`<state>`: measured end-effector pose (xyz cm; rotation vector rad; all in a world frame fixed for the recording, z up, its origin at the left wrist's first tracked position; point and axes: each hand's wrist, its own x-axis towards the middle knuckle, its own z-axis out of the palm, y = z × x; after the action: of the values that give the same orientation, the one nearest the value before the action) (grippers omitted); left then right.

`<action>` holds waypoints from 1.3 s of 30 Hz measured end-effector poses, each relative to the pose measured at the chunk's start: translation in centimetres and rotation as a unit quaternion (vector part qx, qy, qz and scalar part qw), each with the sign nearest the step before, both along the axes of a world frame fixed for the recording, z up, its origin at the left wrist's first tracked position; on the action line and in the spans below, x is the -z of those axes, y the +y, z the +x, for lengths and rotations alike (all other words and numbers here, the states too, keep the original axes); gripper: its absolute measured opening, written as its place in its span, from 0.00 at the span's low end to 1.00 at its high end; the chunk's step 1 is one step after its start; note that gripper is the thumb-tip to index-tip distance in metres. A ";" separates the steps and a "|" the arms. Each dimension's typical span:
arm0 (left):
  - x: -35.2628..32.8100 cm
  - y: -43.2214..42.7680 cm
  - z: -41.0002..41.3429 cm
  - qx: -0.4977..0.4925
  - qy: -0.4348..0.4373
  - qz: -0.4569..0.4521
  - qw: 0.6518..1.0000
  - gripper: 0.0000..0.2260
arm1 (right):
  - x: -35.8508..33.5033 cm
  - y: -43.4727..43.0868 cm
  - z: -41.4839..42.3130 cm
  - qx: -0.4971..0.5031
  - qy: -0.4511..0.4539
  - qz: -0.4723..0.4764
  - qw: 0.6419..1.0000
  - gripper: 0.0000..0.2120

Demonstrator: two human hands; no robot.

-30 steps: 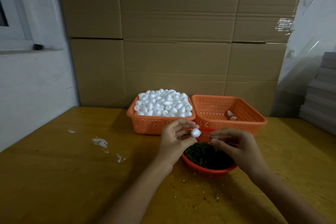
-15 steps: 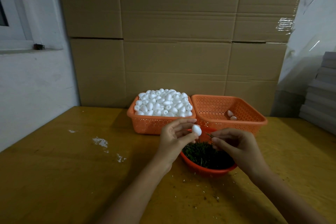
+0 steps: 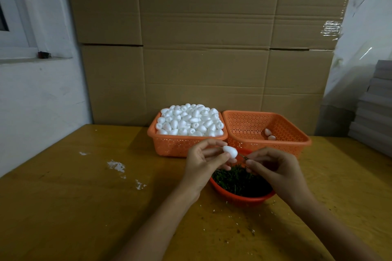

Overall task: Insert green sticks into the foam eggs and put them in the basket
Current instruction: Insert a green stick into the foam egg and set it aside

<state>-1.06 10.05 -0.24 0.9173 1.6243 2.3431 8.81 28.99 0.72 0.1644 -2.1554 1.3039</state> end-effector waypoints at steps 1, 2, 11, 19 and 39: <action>0.0 0.0 0.0 -0.001 -0.002 0.001 1.000 0.11 | 0.0 0.0 0.0 0.001 -0.001 0.001 1.000 0.11; 0.0 0.1 0.0 -0.003 -0.003 0.001 1.000 0.10 | -0.1 -0.1 0.0 0.000 -0.002 0.006 1.000 0.10; 0.2 0.1 0.1 0.009 0.017 -0.018 1.000 0.10 | -0.2 -0.4 0.2 -0.001 0.007 0.049 0.999 0.08; 0.1 0.2 0.4 0.016 0.052 -0.041 0.998 0.16 | 0.2 -0.6 0.0 0.009 0.029 0.067 0.997 0.12; 0.2 0.4 0.7 0.013 0.064 -0.035 0.997 0.12 | 0.3 -1.2 0.2 -0.001 0.031 0.110 0.993 0.16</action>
<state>-0.34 10.45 -0.39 1.0888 1.7181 2.2370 9.04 27.80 0.44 0.2924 -2.2429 1.0454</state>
